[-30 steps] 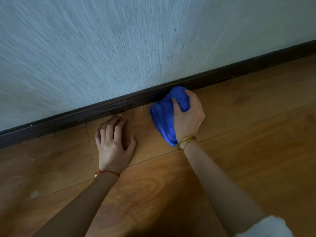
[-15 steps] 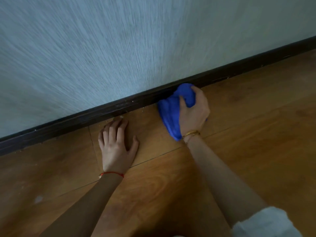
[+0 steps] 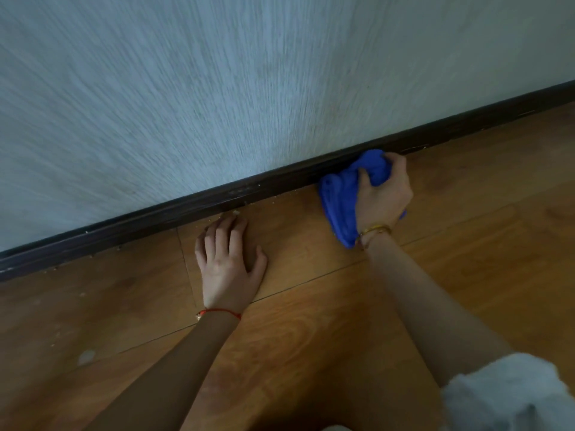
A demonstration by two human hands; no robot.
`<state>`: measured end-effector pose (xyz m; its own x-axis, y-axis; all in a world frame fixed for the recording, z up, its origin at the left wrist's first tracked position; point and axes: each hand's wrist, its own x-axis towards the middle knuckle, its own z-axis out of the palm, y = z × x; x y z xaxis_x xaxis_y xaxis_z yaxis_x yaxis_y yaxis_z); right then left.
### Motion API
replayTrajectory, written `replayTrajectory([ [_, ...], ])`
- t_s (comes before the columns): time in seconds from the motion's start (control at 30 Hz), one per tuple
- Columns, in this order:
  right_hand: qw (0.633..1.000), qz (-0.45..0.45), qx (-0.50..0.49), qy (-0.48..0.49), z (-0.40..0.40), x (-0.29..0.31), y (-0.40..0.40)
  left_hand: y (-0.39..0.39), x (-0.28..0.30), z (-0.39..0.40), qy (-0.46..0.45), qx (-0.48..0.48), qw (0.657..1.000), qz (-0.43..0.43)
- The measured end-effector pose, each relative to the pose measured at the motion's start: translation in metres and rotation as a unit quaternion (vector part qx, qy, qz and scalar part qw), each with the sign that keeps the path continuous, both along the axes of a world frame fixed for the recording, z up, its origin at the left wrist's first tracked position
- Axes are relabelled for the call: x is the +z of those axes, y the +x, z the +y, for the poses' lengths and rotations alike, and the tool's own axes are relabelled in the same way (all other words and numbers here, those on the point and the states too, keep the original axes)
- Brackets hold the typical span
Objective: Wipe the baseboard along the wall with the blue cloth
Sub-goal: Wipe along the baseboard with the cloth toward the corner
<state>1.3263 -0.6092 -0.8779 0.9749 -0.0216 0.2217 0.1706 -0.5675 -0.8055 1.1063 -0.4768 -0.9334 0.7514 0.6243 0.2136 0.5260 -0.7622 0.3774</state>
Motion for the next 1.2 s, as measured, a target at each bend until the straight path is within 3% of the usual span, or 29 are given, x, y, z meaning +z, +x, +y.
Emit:
replayTrajectory([
  [0.13, 0.977, -0.019, 0.188, -0.1, 0.011, 0.002, -0.036, -0.001, 0.004, 0.0, -0.004, -0.012, 1.0, 0.009],
  [0.2, 0.965, -0.027, 0.233, -0.114, 0.009, 0.005, -0.045, 0.001, 0.011, -0.001, -0.007, -0.023, 1.0, 0.013],
  [0.4, 0.965, -0.025, 0.206, -0.162, -0.063, 0.031, -0.006, 0.028, 0.044, -0.017, -0.035, -0.099, 0.994, -0.012],
  [0.6, 0.979, -0.01, 0.147, -0.141, -0.118, 0.025, 0.053, 0.081, 0.042, -0.054, -0.033, -0.13, 0.991, -0.002],
  [1.0, 0.987, -0.003, 0.157, -0.047, -0.139, 0.015, 0.108, 0.132, 0.042, -0.109, 0.0, -0.092, 0.993, 0.078],
  [1.2, 0.985, 0.002, 0.171, -0.037, -0.144, 0.012, 0.119, 0.142, 0.047, -0.123, 0.025, -0.087, 0.993, 0.071],
])
